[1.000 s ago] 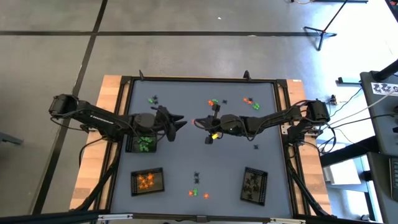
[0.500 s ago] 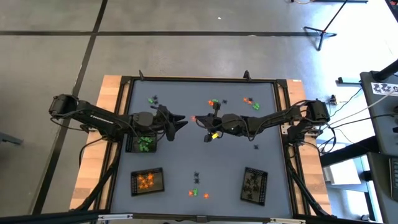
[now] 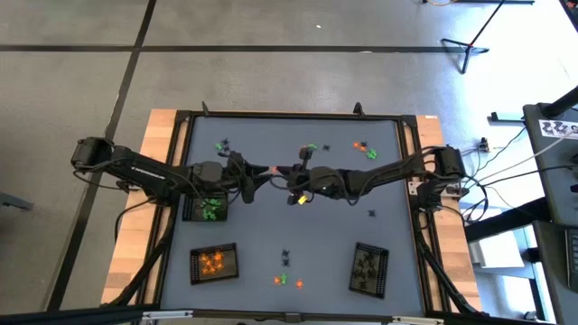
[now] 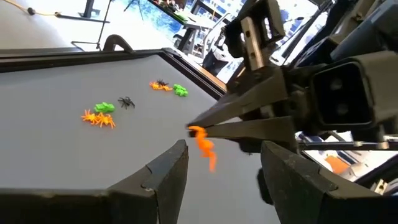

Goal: Sort Halloween decoration
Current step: Put the orange spider toy into the bottom left black bin

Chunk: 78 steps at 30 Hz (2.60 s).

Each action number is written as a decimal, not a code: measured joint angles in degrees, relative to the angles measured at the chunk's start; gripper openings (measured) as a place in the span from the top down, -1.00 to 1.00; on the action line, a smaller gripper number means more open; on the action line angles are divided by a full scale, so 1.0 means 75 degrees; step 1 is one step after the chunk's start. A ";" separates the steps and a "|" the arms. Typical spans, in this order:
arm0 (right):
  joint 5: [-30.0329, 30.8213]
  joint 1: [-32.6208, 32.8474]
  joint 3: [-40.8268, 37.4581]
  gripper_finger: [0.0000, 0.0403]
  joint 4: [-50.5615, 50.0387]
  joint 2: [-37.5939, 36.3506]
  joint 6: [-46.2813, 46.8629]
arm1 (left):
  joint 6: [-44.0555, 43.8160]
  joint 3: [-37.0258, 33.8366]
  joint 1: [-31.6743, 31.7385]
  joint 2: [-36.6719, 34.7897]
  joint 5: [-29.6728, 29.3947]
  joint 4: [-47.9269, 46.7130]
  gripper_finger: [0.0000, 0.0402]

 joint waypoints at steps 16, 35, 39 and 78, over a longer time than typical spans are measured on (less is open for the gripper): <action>-0.0627 0.0099 0.0375 1.00 0.0130 0.0244 0.0243 | -0.0004 0.0003 -0.0003 0.0000 -0.0717 -0.0549 0.03; -0.0969 0.0096 0.0383 0.99 -0.0131 0.0298 0.0272 | 0.1292 0.0003 -0.0032 0.0000 -0.0570 -0.0590 0.95; -0.0931 0.0099 0.0383 0.85 -0.0367 0.0295 0.0275 | 0.1778 0.0003 -0.0035 -0.0008 -0.0385 -0.0634 0.96; -0.0025 0.0595 0.0375 0.04 -0.1227 -0.0431 0.0487 | -0.1874 0.3442 -0.6203 0.0685 0.1305 -0.9682 0.44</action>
